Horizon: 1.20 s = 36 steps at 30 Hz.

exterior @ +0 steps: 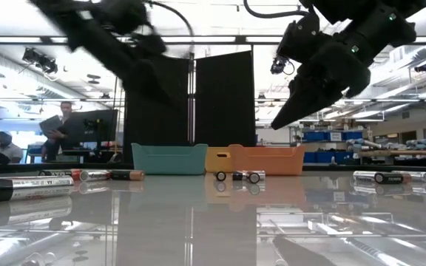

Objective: Sort batteries
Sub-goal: Put the brown battery into the orange bin

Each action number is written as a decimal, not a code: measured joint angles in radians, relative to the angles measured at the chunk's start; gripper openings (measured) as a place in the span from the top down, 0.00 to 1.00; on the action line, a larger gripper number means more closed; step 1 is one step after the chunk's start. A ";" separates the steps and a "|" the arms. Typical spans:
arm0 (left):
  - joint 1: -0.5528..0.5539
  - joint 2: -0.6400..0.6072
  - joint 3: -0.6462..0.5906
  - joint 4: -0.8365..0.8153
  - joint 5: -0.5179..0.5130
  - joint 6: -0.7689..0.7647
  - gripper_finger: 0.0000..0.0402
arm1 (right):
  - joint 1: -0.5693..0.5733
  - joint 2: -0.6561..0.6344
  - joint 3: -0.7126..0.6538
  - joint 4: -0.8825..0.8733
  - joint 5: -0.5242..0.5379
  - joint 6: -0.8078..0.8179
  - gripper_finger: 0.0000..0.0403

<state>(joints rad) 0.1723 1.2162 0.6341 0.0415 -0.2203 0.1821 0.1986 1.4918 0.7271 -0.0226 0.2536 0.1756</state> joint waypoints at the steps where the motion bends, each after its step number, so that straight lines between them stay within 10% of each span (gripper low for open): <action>1: -0.024 -0.034 -0.049 0.053 0.001 -0.017 0.85 | 0.000 0.012 0.007 0.003 -0.023 0.019 0.96; 9: -0.219 -0.190 -0.307 0.446 -0.122 -0.103 0.85 | 0.028 0.135 0.154 -0.054 -0.042 0.162 0.95; 23: -0.345 -0.187 -0.334 0.469 -0.241 -0.111 0.85 | 0.029 0.193 0.222 -0.174 -0.016 0.481 0.79; 36: -0.345 -0.187 -0.334 0.423 -0.238 -0.123 0.85 | 0.018 0.193 0.222 0.044 0.018 0.238 0.66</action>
<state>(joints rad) -0.1726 1.0294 0.3000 0.4644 -0.4587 0.0588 0.2164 1.6848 0.9489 0.0211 0.2719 0.4138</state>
